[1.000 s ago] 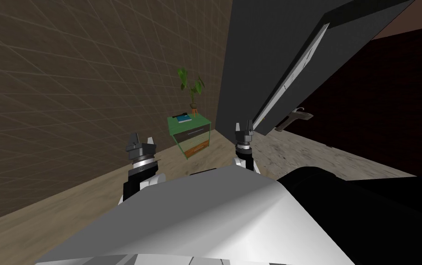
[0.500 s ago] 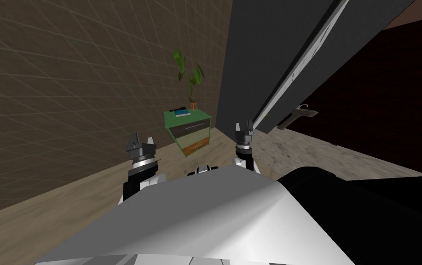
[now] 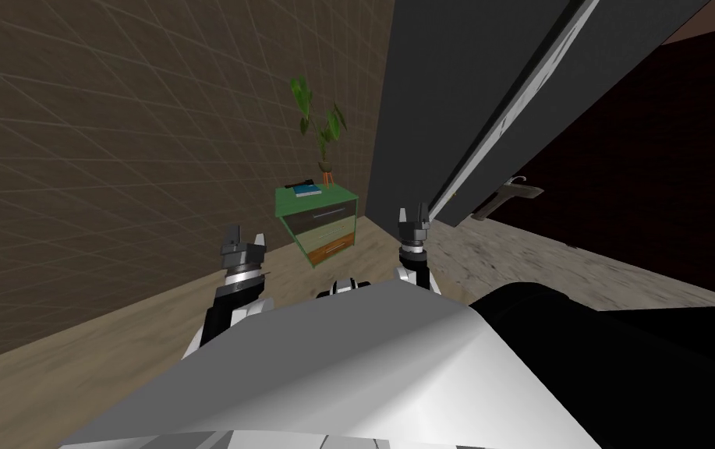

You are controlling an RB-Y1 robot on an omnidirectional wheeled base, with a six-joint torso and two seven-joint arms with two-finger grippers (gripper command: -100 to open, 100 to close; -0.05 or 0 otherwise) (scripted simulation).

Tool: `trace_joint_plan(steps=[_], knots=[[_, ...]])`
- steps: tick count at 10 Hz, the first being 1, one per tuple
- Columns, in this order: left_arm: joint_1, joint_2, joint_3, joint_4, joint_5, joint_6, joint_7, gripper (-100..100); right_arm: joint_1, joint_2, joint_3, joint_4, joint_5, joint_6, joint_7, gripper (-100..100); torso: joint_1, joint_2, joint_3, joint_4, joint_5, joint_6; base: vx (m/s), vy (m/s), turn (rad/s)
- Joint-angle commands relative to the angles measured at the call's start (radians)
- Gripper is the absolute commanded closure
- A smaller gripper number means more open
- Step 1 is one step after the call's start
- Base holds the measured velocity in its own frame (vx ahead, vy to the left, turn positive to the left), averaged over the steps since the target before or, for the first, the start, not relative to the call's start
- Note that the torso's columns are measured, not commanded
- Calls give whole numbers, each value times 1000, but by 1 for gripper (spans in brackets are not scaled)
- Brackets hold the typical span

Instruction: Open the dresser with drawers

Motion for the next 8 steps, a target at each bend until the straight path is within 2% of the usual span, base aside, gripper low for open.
trace_joint_plan(steps=[1,4,8], knots=[[-8,45,6,46,6,-15,6,-100,0,0,0,0,0,0,0,0,-1,0,0,0,0,0,106,-63,15],[-20,64,12,109,12,-34,11,-100,0,0,0,0,0,0,0,0,0,0,0,0,0,0,122,-61,19],[-38,64,23,207,23,-64,20,-100,0,0,0,0,0,0,0,0,0,1,1,1,0,0,117,-59,19]])
